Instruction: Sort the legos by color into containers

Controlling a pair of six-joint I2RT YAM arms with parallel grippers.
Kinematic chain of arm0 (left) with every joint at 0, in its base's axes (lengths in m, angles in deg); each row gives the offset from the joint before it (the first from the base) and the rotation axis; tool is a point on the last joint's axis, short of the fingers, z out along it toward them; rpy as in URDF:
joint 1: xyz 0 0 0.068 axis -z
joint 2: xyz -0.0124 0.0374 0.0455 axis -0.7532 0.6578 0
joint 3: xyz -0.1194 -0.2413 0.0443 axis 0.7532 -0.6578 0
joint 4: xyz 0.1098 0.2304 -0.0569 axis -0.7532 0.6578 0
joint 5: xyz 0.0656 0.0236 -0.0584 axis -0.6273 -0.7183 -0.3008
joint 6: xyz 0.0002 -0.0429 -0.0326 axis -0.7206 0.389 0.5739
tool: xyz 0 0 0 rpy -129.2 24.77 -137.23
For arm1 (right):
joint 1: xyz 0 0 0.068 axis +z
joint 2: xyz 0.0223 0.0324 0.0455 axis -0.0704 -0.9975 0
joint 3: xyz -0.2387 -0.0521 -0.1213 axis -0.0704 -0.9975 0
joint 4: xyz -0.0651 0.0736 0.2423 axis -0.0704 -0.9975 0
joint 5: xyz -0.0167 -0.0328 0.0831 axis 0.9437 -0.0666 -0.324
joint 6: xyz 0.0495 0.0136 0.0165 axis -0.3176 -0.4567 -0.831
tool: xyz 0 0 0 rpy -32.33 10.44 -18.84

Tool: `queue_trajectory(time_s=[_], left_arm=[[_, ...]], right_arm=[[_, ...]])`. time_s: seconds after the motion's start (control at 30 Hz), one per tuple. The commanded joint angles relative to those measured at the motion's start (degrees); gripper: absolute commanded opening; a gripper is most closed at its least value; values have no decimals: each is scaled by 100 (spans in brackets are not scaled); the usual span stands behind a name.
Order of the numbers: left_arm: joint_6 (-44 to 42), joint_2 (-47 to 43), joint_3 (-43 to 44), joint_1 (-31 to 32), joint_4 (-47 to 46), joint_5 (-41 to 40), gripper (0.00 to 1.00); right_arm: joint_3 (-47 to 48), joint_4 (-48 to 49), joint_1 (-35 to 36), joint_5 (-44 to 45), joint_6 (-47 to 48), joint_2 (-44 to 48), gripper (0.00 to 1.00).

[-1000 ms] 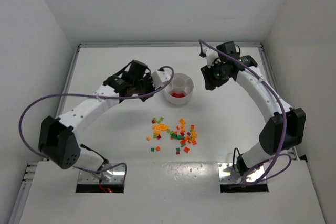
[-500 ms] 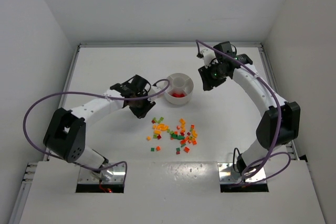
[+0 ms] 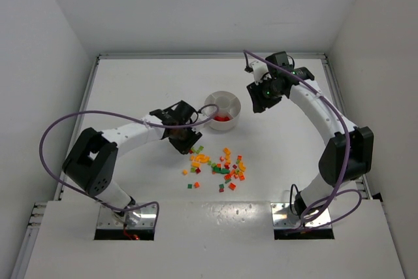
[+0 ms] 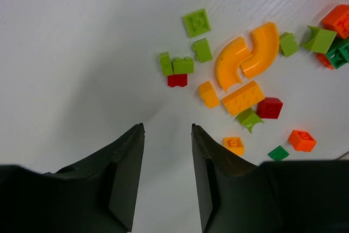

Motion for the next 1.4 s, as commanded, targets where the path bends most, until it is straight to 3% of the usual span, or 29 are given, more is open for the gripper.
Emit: queue_trajectory(time_s=[0.0, 1.07, 1.37], left_arm=[[301, 123, -64, 173, -281, -55, 46], [407, 1318, 428, 226, -625, 103, 50], [301, 1108, 218, 226, -563, 103, 47]], right_arm=[[130, 107, 38, 68, 92, 134, 45], [130, 55, -14, 174, 145, 81, 45], [130, 55, -14, 174, 145, 81, 45]])
